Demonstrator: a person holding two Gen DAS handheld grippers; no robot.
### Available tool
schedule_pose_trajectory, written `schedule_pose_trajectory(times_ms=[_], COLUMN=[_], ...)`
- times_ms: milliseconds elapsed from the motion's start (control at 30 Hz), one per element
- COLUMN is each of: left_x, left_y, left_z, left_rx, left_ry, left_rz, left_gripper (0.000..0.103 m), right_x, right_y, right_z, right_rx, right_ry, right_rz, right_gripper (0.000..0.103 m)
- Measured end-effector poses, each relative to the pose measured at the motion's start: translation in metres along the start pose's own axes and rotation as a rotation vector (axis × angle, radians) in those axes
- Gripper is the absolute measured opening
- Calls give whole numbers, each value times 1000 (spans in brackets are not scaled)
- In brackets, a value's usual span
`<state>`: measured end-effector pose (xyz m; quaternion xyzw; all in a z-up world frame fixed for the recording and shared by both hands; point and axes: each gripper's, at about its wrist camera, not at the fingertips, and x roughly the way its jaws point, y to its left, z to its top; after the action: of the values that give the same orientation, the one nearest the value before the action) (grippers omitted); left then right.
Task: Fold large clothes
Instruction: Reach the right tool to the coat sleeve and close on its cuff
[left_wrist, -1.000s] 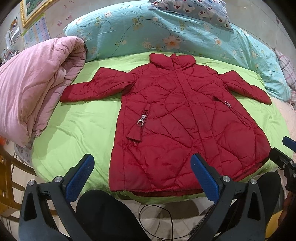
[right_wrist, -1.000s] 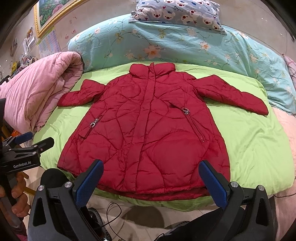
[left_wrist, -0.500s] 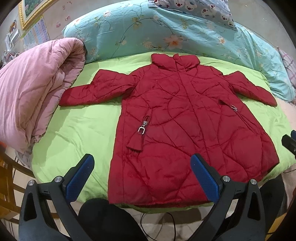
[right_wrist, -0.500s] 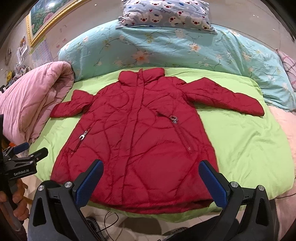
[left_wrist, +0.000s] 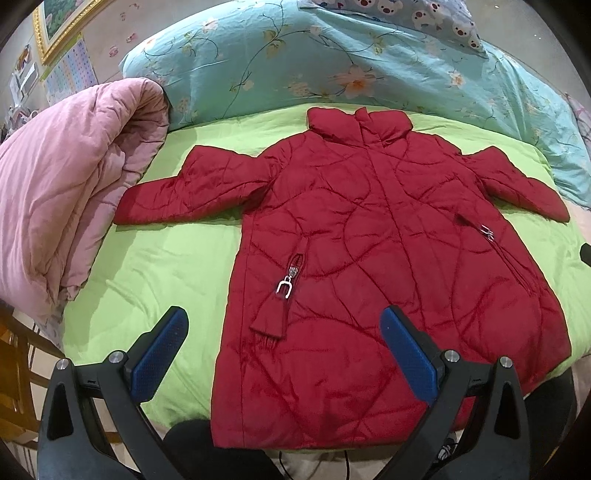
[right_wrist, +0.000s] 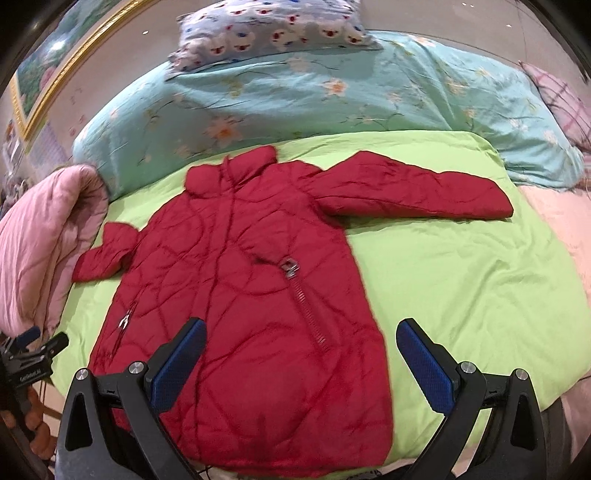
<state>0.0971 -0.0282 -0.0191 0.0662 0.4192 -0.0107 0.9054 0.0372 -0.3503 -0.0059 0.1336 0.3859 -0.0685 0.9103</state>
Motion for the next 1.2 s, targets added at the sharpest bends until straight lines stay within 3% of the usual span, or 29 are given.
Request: schedule_pose_trajectory(times_ms=[333, 700, 967, 1200], left_x=[28, 69, 101, 124], left_y=[-8, -11, -16, -24], left_z=[21, 45, 67, 79], left_rx=[14, -23, -67, -66], left_ry=[18, 54, 50, 80], left_rz=[18, -32, -62, -104], left_gripper=[103, 103, 103, 103], right_x=[41, 87, 124, 144], right_y=[-51, -128, -173, -236], right_z=[27, 59, 79, 98], right_rx=[105, 256, 339, 466], right_ry=[12, -5, 3, -55], right_rz=[-27, -116, -136, -155], right_gripper=[103, 103, 103, 101])
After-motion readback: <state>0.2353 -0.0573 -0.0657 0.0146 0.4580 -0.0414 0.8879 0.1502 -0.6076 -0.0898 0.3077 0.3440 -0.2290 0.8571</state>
